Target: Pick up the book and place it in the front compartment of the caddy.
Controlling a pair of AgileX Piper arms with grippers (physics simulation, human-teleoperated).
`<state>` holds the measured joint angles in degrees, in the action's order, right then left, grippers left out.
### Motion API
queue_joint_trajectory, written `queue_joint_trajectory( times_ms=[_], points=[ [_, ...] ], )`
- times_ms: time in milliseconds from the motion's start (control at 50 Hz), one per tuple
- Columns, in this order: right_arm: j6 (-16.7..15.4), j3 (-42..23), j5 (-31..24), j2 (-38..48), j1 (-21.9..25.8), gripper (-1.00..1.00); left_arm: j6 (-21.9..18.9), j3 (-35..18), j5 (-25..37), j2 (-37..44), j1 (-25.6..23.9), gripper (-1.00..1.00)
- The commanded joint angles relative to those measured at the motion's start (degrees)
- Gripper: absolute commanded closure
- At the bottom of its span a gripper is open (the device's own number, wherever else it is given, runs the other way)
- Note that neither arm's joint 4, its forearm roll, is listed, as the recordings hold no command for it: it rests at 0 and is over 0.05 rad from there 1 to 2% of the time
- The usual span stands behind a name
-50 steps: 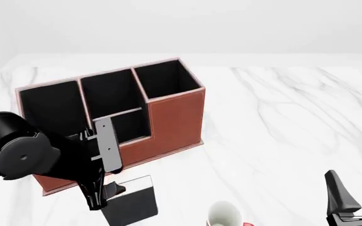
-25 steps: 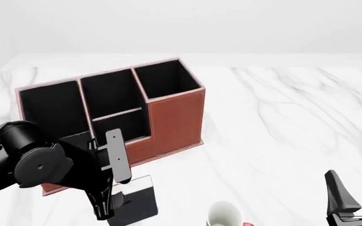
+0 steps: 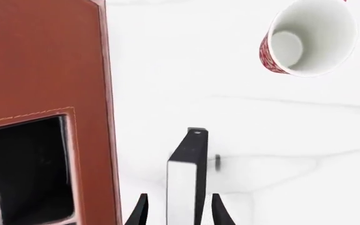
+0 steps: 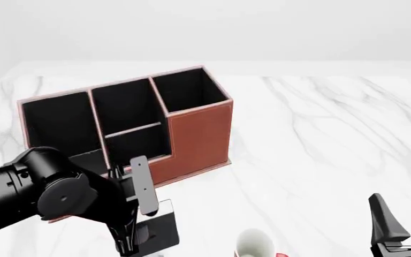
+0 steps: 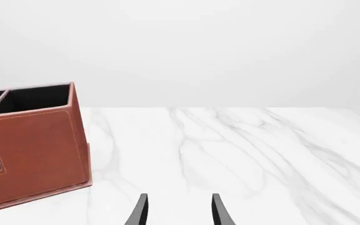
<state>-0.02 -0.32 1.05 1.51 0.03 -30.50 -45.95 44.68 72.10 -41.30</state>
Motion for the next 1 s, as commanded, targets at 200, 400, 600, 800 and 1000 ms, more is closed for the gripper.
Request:
queue_joint_trajectory(
  times_ms=[200,400,600,800,1000],
  points=[
    [0.01,0.03,-0.13,-0.20,0.01,-1.00,0.22,1.66,-2.71,1.74,0.14,1.00],
    [0.01,0.03,-0.13,-0.19,0.02,-1.00,-2.82,0.47,-1.83,1.09,1.86,1.00],
    [0.01,0.03,-0.14,-0.20,0.02,-1.00,-10.42,-3.63,2.65,-2.40,4.86,1.00],
    [0.00,0.04,-0.12,-0.16,0.01,-1.00,-13.56,-8.72,7.64,-3.74,6.39,1.00],
    [0.01,0.04,-0.11,-0.15,0.02,-1.00,-15.88,-14.12,12.02,-4.37,7.40,1.00]
  ],
)
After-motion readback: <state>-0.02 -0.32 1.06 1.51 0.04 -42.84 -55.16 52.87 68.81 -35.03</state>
